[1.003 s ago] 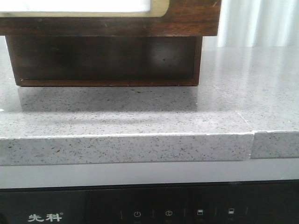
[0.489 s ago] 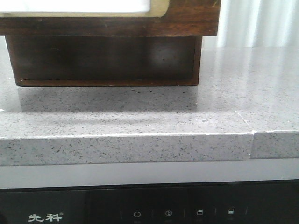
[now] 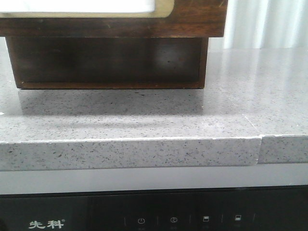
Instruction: Put scissors in drawer with both arms
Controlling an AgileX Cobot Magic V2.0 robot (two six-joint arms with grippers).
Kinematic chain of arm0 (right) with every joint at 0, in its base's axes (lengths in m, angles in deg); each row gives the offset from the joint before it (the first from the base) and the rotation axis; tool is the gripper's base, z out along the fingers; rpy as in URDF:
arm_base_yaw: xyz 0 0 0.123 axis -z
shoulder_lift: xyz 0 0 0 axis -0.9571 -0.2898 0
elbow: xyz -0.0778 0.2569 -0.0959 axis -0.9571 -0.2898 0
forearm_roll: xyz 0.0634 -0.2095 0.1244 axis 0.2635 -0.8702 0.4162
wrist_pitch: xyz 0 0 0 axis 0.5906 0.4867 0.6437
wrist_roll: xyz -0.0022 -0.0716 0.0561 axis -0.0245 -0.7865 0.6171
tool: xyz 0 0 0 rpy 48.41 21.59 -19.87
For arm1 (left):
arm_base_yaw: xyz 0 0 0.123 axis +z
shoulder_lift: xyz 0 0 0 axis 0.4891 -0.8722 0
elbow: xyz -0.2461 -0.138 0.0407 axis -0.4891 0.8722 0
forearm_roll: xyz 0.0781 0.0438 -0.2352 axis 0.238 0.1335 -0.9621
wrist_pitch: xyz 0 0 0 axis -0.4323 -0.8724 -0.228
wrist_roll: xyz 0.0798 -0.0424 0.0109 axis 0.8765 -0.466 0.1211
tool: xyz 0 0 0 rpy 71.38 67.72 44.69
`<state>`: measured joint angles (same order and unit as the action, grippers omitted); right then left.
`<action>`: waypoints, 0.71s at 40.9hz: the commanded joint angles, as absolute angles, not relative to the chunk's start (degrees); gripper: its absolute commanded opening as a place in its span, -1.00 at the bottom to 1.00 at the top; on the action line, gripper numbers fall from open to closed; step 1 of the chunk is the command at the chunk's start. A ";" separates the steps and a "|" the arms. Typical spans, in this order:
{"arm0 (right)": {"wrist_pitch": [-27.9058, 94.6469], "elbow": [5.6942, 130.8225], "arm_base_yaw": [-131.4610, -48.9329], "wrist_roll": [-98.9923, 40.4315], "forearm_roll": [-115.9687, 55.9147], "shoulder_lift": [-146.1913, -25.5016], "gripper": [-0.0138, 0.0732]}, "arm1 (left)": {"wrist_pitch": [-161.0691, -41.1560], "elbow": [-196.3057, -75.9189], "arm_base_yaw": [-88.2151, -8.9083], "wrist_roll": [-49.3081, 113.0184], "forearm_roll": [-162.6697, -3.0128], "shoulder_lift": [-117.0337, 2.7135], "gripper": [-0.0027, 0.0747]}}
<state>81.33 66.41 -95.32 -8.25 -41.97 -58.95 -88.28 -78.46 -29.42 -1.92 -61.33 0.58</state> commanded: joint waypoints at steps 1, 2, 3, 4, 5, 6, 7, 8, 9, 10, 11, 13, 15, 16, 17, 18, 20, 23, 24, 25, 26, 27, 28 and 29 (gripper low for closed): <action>77.49 67.68 -95.03 -8.23 -42.39 -59.32 -0.84 | -84.36 -77.12 -29.33 -2.47 -61.23 1.71 -0.98; 77.49 67.68 -95.03 -8.23 -42.39 -59.32 -0.84 | -84.36 -77.12 -29.33 -2.47 -61.23 1.71 -0.98; 77.49 67.68 -95.03 -8.23 -42.39 -59.32 -0.84 | -84.36 -77.12 -29.33 -2.47 -61.23 1.71 -0.98; 77.49 67.68 -95.03 -8.23 -42.39 -59.32 -0.84 | -84.36 -77.12 -29.33 -2.47 -61.23 1.71 -0.98; 77.49 67.68 -95.03 -8.23 -42.39 -59.32 -0.84 | -84.36 -77.12 -29.33 -2.47 -61.23 1.71 -0.98; 77.49 67.68 -95.03 -8.23 -42.39 -59.32 -0.84 | -84.36 -77.12 -29.33 -2.47 -61.23 1.71 -0.98; 77.49 67.68 -95.03 -8.23 -42.39 -59.32 -0.84 | -84.36 -77.12 -29.33 -2.47 -61.23 1.71 -0.98; 77.49 67.68 -95.03 -8.23 -42.39 -59.32 -0.84 | -84.36 -77.12 -29.33 -2.47 -61.23 1.71 -0.98; 77.49 67.68 -95.03 -8.23 -42.39 -59.32 -0.84 | -84.36 -77.12 -29.33 -2.47 -61.23 1.71 -0.98; 77.49 67.68 -95.03 -8.23 -42.39 -59.32 -0.84 | -84.36 -77.12 -29.33 -2.47 -61.23 1.71 -0.98; 77.49 67.68 -95.03 -8.23 -42.39 -59.32 -0.84 | -84.36 -77.12 -29.33 -2.47 -61.23 1.71 -0.98; 77.49 67.68 -95.03 -8.23 -42.39 -59.32 -0.84 | -84.36 -77.12 -29.33 -2.47 -61.23 1.71 -0.98; 77.49 67.68 -95.03 -8.23 -42.39 -59.32 -0.84 | -84.36 -77.12 -29.33 -2.47 -61.23 1.71 -0.98; 77.49 67.68 -95.03 -8.23 -42.39 -59.32 -0.84 | -84.36 -77.12 -29.33 -2.47 -61.23 1.71 -0.98; 77.49 67.68 -95.03 -8.23 -42.39 -59.32 -0.84 | -84.36 -77.12 -29.33 -2.47 -61.23 1.71 -0.98; 77.49 67.68 -95.03 -8.23 -42.39 -59.32 -0.84 | -84.36 -77.12 -29.33 -2.47 -61.23 1.71 -0.98; 77.11 67.33 -95.03 -8.23 -42.39 -59.23 -0.84 | -84.36 -77.12 -29.33 -2.47 -61.23 1.71 -0.98; 75.56 65.57 -94.13 -8.97 -43.95 -58.11 -0.84 | -84.36 -77.12 -29.33 -2.47 -61.23 1.71 -0.98; 74.11 64.28 -93.30 -9.37 -44.69 -57.31 -0.84 | -84.36 -77.12 -29.33 -2.47 -61.23 1.71 -0.98; 72.66 63.04 -91.89 -9.44 -45.50 -56.29 -0.84 | -84.36 -77.12 -29.33 -2.47 -61.23 1.71 -0.98; 70.35 61.01 -90.67 -9.44 -45.89 -55.44 -0.84 | -84.36 -77.12 -29.33 -2.47 -61.23 1.71 -0.98; 68.53 59.29 -88.94 -9.44 -46.10 -54.18 -0.84 | -84.36 -77.12 -29.33 -2.47 -61.23 1.59 -0.98; 65.85 56.76 -87.59 -9.44 -46.35 -53.16 -0.84 | -84.36 -77.12 -29.33 -2.47 -61.23 1.59 -0.98; 63.61 54.68 -85.73 -9.44 -46.42 -51.68 -0.84 | -84.36 -77.12 -29.33 -2.47 -61.23 1.59 -0.98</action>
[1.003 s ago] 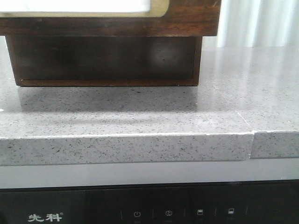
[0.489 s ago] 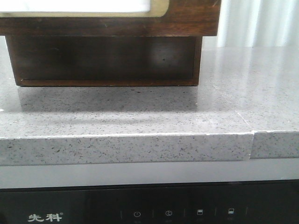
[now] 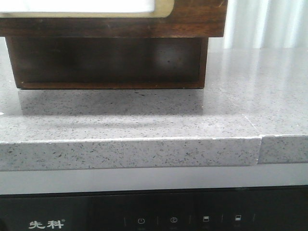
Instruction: Put scissors in drawer with both arms
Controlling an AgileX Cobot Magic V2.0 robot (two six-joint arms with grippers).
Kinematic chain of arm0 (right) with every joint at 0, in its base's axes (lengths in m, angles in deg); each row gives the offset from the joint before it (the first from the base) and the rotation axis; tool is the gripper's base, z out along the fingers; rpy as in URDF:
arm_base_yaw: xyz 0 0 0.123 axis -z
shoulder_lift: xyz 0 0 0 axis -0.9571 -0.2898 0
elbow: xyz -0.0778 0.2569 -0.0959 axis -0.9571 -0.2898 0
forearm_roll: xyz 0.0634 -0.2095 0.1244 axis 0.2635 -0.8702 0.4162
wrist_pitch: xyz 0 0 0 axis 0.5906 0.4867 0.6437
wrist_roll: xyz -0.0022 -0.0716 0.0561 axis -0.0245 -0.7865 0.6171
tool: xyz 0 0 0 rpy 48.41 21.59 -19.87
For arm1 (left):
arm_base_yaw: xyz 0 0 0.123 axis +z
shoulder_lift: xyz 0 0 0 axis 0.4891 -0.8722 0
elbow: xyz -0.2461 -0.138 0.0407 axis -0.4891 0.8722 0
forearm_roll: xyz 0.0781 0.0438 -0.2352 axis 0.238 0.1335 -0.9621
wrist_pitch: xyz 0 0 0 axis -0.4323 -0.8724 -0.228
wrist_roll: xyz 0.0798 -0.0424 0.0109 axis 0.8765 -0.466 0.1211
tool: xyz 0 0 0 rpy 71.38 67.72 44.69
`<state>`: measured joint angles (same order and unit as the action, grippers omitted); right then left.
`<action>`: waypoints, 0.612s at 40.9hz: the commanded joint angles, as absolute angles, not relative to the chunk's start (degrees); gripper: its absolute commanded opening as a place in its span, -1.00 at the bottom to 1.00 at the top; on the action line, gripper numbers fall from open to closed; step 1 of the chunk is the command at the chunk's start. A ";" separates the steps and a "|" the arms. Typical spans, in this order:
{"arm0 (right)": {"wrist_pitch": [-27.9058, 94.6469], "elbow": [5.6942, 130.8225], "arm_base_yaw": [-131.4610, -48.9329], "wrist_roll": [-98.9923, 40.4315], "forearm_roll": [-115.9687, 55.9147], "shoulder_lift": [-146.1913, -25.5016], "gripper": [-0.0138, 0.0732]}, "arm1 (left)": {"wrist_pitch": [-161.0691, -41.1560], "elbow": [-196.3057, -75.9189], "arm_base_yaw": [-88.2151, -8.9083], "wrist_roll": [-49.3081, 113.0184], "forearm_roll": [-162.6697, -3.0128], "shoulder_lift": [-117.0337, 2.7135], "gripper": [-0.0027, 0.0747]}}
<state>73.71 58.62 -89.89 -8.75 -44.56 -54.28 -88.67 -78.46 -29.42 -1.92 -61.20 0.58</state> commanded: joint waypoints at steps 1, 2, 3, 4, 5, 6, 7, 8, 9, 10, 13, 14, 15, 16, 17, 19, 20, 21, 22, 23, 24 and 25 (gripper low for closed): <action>60.39 51.80 -83.93 -9.44 -46.42 -50.52 -0.84 | -84.36 -77.12 -29.33 -2.47 -61.23 1.59 -0.98; 57.17 48.83 -82.67 -9.44 -46.42 -48.88 -0.84 | -84.36 -77.12 -29.33 -2.47 -61.23 1.59 -0.98; 54.62 46.56 -81.09 -9.44 -46.42 -47.57 -0.84 | -84.36 -77.12 -29.33 -2.47 -61.23 1.59 -0.98; 51.26 43.50 -80.01 -9.44 -46.35 -45.85 -0.84 | -84.36 -77.12 -29.33 -2.47 -61.23 1.59 -0.98; 48.79 41.22 -78.69 -9.44 -46.28 -44.15 -0.84 | -84.36 -77.12 -29.33 -2.47 -61.23 1.59 -0.98; 45.74 38.22 -77.78 -9.44 -46.28 -42.88 -0.84 | -84.36 -77.12 -29.33 -2.47 -61.23 1.59 -0.98; 43.62 36.00 -76.67 -9.44 -46.28 -41.22 -0.84 | -84.36 -77.12 -29.33 -2.47 -61.23 1.59 -0.98; 41.04 33.10 -75.69 -9.44 -46.28 -40.01 -0.84 | -84.36 -77.12 -29.33 -2.47 -61.23 1.59 -0.98; 39.24 30.97 -75.26 -9.44 -46.28 -38.82 -0.84 | -84.36 -77.12 -29.33 -2.47 -61.23 1.59 -0.98; 37.48 28.94 -74.45 -9.44 -46.28 -37.27 -0.84 | -84.36 -77.12 -29.33 -2.47 -61.23 1.59 -0.98; 31.79 22.14 -72.70 -9.44 -46.28 -33.77 -0.84 | -84.36 -77.12 -29.33 -2.47 -61.23 1.59 -0.98; 30.07 19.98 -72.36 -9.44 -46.28 -32.51 -0.84 | -84.36 -77.12 -29.33 -2.47 -61.23 1.59 -0.98; 28.83 18.48 -72.00 -9.44 -46.28 -31.38 -0.84 | -84.36 -77.12 -29.33 -2.47 -61.23 1.59 -0.98; 26.93 16.15 -71.80 -9.44 -46.28 -30.37 -0.84 | -84.36 -77.12 -29.33 -2.47 -61.23 1.59 -0.98; 26.25 15.29 -71.75 -9.44 -46.24 -29.67 -0.84 | -84.36 -77.12 -29.33 -2.47 -61.23 1.59 -0.98; 23.68 12.25 -71.75 -9.44 -46.16 -28.10 -0.84 | -84.36 -77.12 -29.33 -2.47 -61.23 1.59 -0.98; 22.45 10.91 -71.75 -9.44 -46.10 -27.65 -0.84 | -84.36 -77.12 -29.33 -2.47 -61.23 1.59 -0.98; 21.52 10.01 -71.75 -9.39 -46.14 -27.12 -0.84 | -84.36 -77.12 -29.33 -2.47 -61.23 1.59 -0.98; 20.80 9.18 -71.75 -9.39 -45.98 -26.81 -0.84 | -84.36 -77.12 -29.33 -2.47 -61.23 1.59 -0.98; 18.99 7.90 -71.75 -9.39 -45.68 -26.42 -0.84 | -84.36 -77.12 -29.33 -2.47 -61.23 1.59 -0.98; 18.04 7.17 -71.75 -9.39 -45.38 -26.14 -0.84 | -84.36 -77.12 -29.33 -2.47 -61.23 1.59 -0.98; 16.61 6.24 -71.75 -9.39 -45.06 -25.84 -0.84 | -84.36 -77.12 -29.33 -2.47 -61.23 1.59 -0.98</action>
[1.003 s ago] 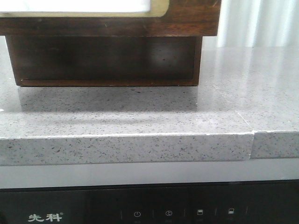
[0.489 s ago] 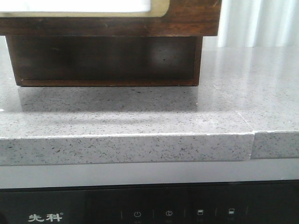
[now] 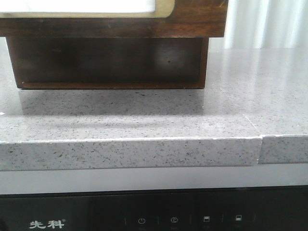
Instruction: Put scissors in drawer with both arms
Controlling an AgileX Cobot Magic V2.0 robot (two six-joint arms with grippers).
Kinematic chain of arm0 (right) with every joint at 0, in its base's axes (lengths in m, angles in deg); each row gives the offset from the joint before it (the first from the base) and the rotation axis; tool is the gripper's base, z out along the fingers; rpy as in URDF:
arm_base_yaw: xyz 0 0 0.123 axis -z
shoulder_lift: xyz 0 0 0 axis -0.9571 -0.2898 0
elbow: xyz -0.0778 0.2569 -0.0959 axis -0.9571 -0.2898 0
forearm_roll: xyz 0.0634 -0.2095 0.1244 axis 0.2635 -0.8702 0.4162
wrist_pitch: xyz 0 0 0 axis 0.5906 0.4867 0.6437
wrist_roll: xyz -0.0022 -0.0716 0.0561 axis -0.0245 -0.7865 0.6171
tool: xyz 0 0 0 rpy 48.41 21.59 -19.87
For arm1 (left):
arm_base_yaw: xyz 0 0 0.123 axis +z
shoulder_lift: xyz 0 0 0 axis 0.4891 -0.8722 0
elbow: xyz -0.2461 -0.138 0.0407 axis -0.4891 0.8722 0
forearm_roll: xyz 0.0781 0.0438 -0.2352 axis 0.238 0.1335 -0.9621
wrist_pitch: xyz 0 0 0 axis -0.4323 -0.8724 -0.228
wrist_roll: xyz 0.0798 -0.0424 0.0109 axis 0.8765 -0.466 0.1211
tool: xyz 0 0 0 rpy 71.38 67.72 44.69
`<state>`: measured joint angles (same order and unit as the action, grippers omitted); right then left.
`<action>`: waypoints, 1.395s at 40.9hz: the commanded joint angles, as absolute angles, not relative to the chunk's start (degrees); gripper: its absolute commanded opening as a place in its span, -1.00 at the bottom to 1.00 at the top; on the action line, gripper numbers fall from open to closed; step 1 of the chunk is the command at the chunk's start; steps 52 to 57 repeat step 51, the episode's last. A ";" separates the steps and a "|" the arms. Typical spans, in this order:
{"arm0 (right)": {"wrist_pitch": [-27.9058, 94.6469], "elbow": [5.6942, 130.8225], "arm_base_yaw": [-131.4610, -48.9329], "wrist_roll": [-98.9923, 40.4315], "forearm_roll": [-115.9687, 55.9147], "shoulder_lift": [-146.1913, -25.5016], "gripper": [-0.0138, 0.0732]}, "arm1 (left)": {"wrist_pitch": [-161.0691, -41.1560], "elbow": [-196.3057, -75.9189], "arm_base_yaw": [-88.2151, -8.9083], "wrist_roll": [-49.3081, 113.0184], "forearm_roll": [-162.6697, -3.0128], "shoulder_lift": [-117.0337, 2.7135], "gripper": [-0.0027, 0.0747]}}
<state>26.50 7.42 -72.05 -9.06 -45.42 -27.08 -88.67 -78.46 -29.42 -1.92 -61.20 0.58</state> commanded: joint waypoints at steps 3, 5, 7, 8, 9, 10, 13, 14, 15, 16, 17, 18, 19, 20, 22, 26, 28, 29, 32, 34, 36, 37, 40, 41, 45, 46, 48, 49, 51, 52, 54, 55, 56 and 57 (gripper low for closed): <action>16.83 6.39 -71.75 -9.39 -45.06 -25.89 -0.84 | -84.36 -77.12 -29.33 -2.47 -61.23 1.59 -0.98; 16.50 6.28 -71.75 -9.39 -45.06 -25.83 -0.84 | -84.36 -77.12 -29.33 -2.47 -61.23 1.59 -0.98; 16.47 6.28 -72.06 -9.39 -45.06 -25.83 -0.84 | -84.36 -77.12 -29.33 -2.47 -61.23 1.59 -0.98; 16.47 6.28 -72.22 -9.39 -45.06 -25.83 -0.84 | -84.36 -77.12 -29.33 -2.47 -61.23 1.59 -0.98; 16.47 6.28 -72.38 -9.39 -45.06 -25.83 -0.84 | -84.36 -77.12 -29.33 -2.47 -61.23 1.59 -0.98; 16.47 6.28 -72.45 -9.39 -45.06 -25.83 -0.84 | -84.36 -77.12 -29.33 -2.47 -61.23 1.59 -0.98; 16.34 6.28 -72.51 -9.39 -45.06 -25.83 -0.84 | -84.36 -77.12 -29.33 -2.47 -61.23 1.59 -0.98; 16.34 6.28 -72.51 -9.39 -45.06 -25.83 -0.84 | -84.36 -77.12 -29.33 -2.47 -61.23 1.59 -0.98; 16.34 6.28 -72.51 -9.39 -45.06 -25.83 -0.84 | -84.36 -77.12 -29.33 -2.47 -61.23 1.59 -0.98; 16.34 6.28 -72.51 -9.39 -45.06 -25.83 -0.84 | -84.36 -77.12 -29.33 -2.47 -61.23 1.59 -0.98; 16.34 6.28 -72.51 -9.39 -45.06 -25.83 -0.84 | -84.36 -77.12 -29.33 -2.47 -61.23 1.59 -0.98; 16.41 6.28 -72.51 -9.39 -45.06 -25.83 -0.84 | -84.36 -77.12 -29.33 -2.47 -61.23 1.59 -0.98; 16.41 6.28 -72.51 -9.39 -45.06 -25.83 -0.84 | -84.36 -77.12 -29.33 -2.47 -61.23 1.59 -0.98; 16.41 6.28 -72.51 -9.39 -45.06 -25.83 -0.84 | -84.36 -77.12 -29.33 -2.47 -61.23 1.59 -0.98; 16.41 6.28 -72.77 -9.39 -45.06 -25.83 -0.84 | -84.36 -77.12 -29.33 -2.47 -61.23 1.59 -0.98; 16.41 6.28 -74.16 -9.39 -45.06 -25.83 -0.84 | -84.36 -77.12 -29.33 -2.47 -61.23 1.59 -0.98; 16.41 6.28 -74.62 -9.39 -45.06 -25.83 -0.84 | -84.36 -77.12 -29.33 -2.47 -61.23 1.59 -0.98; 16.41 6.28 -74.69 -9.39 -45.06 -25.83 -0.84 | -84.36 -77.12 -29.33 -2.47 -61.23 1.59 -0.98; 16.41 6.28 -74.69 -9.39 -45.06 -25.83 -0.84 | -84.36 -77.12 -29.33 -2.47 -61.23 1.59 -0.98; 16.41 6.28 -74.69 -9.39 -45.06 -25.83 -0.84 | -84.36 -77.12 -29.33 -2.47 -61.23 1.59 -0.98; 16.41 6.28 -74.69 -9.39 -45.06 -25.83 -0.84 | -84.36 -77.12 -29.33 -2.47 -61.23 1.59 -0.98; 16.41 6.28 -74.69 -9.39 -45.06 -25.83 -0.84 | -84.36 -77.12 -29.33 -2.47 -61.23 1.59 -0.98; 16.41 6.28 -74.69 -9.39 -45.06 -25.83 -0.84 | -84.36 -77.12 -29.33 -2.47 -61.23 1.59 -0.98; 16.41 6.28 -74.69 -9.39 -45.06 -25.83 -0.84 | -84.36 -77.12 -29.33 -2.47 -61.23 1.59 -0.98; 16.41 6.28 -74.69 -9.39 -45.06 -25.83 -0.84 | -84.36 -77.12 -29.33 -2.47 -61.23 1.59 -0.98; 16.41 6.28 -74.69 -9.39 -45.06 -25.83 -0.84 | -84.36 -77.12 -29.33 -2.47 -61.23 1.59 -0.98; 16.41 6.28 -74.69 -9.39 -45.06 -25.83 -0.84 | -84.36 -77.12 -29.33 -2.47 -61.23 1.59 -0.98; 16.41 6.28 -74.69 -9.39 -45.06 -25.83 -0.84 | -84.36 -77.12 -29.33 -2.47 -61.23 1.59 -0.98; 16.41 6.28 -74.69 -9.39 -45.06 -25.83 -0.84 | -84.36 -77.12 -29.33 -2.47 -61.23 1.59 -0.98; 16.41 6.28 -74.69 -9.39 -45.06 -25.83 -0.84 | -84.36 -77.12 -29.33 -2.47 -61.23 1.59 -0.98; 16.41 6.28 -74.69 -9.39 -45.06 -25.83 -0.84 | -84.36 -77.12 -29.33 -2.47 -61.23 1.59 -0.98; 16.41 6.28 -74.69 -9.39 -45.06 -25.83 -0.84 | -84.36 -77.12 -29.33 -2.47 -61.23 1.59 -0.98; 16.41 6.28 -74.69 -9.39 -45.06 -25.83 -0.84 | -84.36 -77.12 -29.33 -2.47 -61.23 1.59 -0.98; 16.41 6.28 -74.69 -9.39 -45.06 -25.83 -0.84 | -84.36 -77.12 -29.33 -2.47 -61.23 1.59 -0.98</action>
